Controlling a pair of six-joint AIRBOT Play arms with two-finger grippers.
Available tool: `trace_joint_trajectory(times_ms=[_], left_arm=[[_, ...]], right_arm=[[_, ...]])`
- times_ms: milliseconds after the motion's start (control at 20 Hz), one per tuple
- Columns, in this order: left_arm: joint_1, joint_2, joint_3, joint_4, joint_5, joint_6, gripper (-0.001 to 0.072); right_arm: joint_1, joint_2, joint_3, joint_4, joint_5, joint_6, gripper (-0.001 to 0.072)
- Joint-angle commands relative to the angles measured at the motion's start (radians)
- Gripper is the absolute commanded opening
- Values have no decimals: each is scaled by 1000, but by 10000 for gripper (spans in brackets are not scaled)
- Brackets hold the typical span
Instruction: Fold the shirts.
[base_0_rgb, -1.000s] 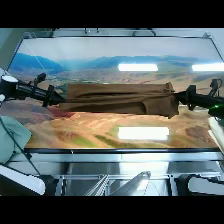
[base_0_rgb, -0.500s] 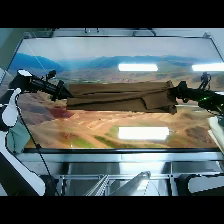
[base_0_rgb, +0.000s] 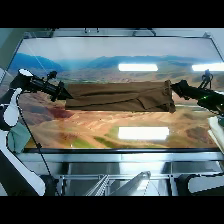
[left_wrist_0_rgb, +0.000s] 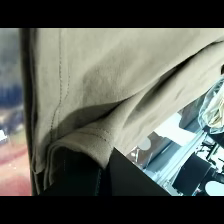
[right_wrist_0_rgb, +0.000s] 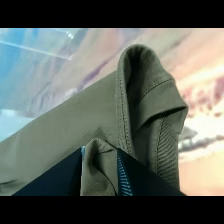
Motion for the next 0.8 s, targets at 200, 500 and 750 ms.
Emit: trace_joint_trajectory(times_ms=[200,500,750], left_arm=[[11,2,4,-52,-80,-2,339],[83,22,4,-92,-68,-53,339],[177,70,4,-273,-53,-60,334]], right_arm=[[-54,2,50,-228,142,120,620],[-59,1,51,-482,179,248,709],[-34,-31,58,-476,161,276,708]])
